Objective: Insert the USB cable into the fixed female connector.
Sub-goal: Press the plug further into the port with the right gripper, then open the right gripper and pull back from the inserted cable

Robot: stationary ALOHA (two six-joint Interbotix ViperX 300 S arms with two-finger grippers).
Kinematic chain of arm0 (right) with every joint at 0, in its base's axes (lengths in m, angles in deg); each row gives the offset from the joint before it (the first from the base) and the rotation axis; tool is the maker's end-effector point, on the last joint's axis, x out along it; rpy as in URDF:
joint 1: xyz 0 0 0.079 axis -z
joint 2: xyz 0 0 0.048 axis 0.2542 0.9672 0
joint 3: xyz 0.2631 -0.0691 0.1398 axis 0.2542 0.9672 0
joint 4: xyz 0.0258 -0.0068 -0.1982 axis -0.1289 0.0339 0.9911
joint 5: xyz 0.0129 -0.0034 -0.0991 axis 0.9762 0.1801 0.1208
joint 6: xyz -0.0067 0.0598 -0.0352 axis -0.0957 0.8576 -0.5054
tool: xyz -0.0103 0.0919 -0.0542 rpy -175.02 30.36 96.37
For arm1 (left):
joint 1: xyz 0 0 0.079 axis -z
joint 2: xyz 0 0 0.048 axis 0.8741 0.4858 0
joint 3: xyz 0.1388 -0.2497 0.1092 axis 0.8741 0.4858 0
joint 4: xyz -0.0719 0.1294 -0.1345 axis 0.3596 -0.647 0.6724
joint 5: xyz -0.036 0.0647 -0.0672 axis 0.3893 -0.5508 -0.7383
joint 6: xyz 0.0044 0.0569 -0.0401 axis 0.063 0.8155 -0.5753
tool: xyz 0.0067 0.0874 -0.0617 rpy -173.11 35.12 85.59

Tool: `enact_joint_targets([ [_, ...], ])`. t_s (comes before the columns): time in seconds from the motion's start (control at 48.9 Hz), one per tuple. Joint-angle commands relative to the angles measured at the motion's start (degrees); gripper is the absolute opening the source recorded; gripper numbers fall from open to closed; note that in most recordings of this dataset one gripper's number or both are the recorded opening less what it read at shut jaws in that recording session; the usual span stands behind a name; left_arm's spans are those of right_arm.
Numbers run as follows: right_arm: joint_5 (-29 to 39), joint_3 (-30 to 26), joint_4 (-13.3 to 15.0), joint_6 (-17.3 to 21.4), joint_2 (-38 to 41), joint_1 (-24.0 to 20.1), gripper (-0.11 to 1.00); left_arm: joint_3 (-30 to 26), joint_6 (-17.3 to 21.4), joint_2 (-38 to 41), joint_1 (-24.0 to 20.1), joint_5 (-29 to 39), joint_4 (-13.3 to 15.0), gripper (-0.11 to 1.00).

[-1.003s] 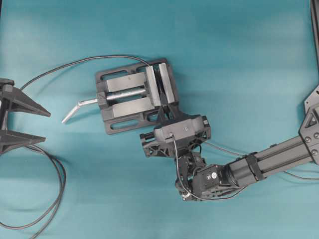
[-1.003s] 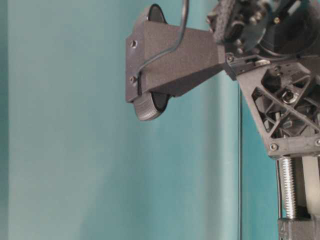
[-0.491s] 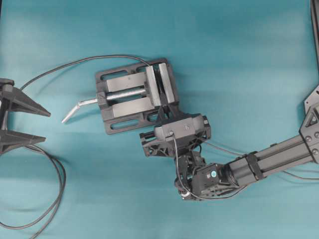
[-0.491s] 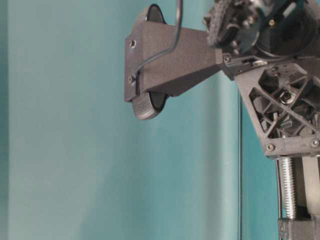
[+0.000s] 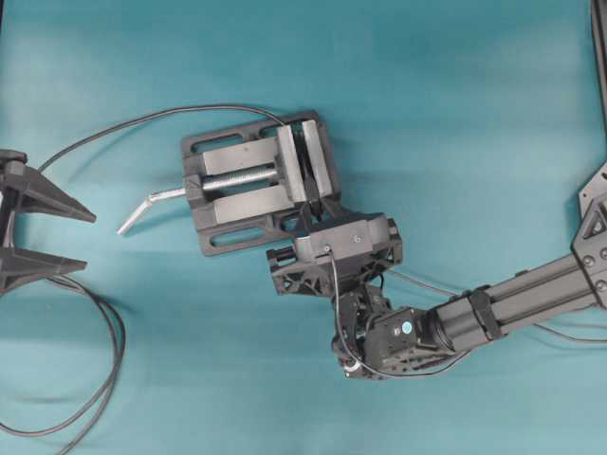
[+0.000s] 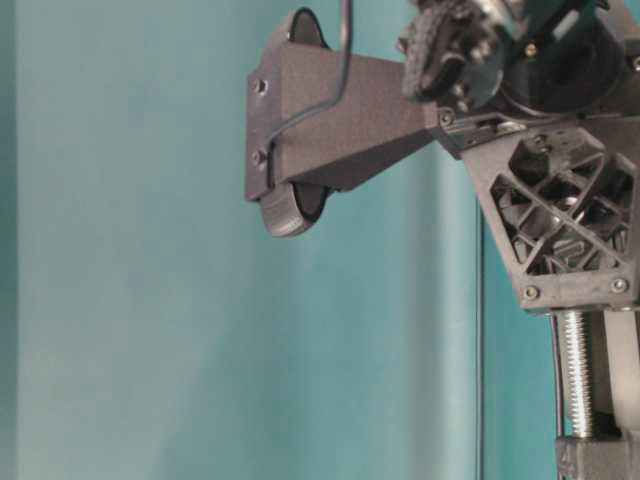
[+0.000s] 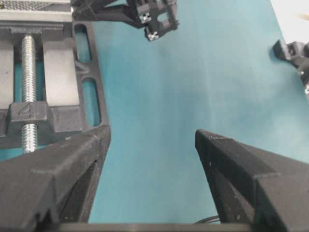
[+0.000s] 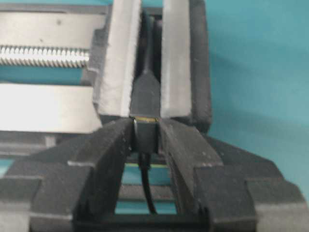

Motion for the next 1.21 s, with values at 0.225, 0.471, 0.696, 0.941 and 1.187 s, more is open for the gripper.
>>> enact_joint_targets([
  [0.225,-1.49,-1.76,-2.37,-0.18,-3.87,0.35,0.43,-0.09,-0.53,0.18,-0.53,-0.18,0.18,0.86],
  [0.471,-4.04,-4.13,-5.71,-0.35,-3.87,-3.87,0.43,-0.09,-0.53,0.26,-0.62,-0.18,0.18,0.86],
  [0.696,-4.83,-5.10,-6.77,-0.53,-3.96,-6.42,0.43,-0.09,-0.53,0.18,-0.62,-0.26,0.18,0.86],
  [0.941,-2.99,-3.60,-7.12,-0.62,-3.96,-7.65,0.43,0.00,-0.53,0.26,-0.62,-0.35,0.18,0.86],
  [1.187,3.25,-0.53,-7.12,-1.67,-4.22,-7.73,0.43,0.00,-0.53,0.26,-0.62,-0.26,0.18,0.86],
])
